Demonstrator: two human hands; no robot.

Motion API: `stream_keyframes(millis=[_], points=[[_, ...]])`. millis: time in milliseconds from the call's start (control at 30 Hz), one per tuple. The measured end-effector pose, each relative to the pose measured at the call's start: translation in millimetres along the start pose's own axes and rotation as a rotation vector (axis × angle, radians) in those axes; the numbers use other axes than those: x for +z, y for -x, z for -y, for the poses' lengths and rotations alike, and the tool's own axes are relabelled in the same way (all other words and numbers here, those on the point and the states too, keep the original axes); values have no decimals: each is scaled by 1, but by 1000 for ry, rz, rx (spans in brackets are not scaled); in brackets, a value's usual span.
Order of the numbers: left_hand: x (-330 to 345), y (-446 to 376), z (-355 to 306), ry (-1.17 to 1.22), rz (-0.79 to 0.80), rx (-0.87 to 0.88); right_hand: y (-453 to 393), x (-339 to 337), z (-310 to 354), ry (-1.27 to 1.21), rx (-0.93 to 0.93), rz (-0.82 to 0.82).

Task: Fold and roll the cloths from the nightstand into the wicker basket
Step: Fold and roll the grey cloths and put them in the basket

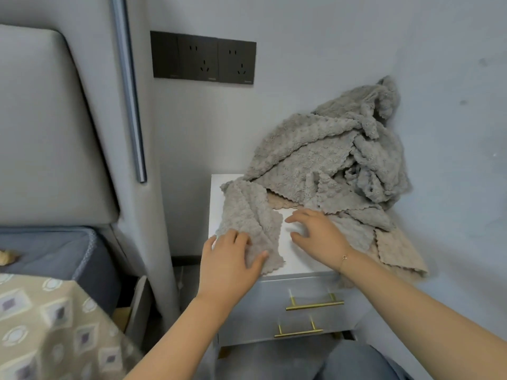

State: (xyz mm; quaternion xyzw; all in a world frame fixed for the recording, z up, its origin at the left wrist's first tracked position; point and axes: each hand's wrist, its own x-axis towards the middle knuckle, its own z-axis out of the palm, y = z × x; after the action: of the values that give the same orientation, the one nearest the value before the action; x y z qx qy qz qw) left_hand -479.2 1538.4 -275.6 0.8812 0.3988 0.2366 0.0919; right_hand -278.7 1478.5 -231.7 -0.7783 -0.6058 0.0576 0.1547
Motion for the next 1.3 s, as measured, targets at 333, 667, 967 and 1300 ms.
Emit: stream_keyframes(millis=[333,667,967,1300], points=[[16,-9,-1,47,107,121,-47,12,-14,-41,-204,152],[-31,-12,17,763,-263,-590,-58,35,-14,129,-301,-55],[-31,-31,29,-96,-6,0,-42,22,-18,136,-246,81],[-16,-17,27,-186,278,99,-34,21,-13,33,-277,198]])
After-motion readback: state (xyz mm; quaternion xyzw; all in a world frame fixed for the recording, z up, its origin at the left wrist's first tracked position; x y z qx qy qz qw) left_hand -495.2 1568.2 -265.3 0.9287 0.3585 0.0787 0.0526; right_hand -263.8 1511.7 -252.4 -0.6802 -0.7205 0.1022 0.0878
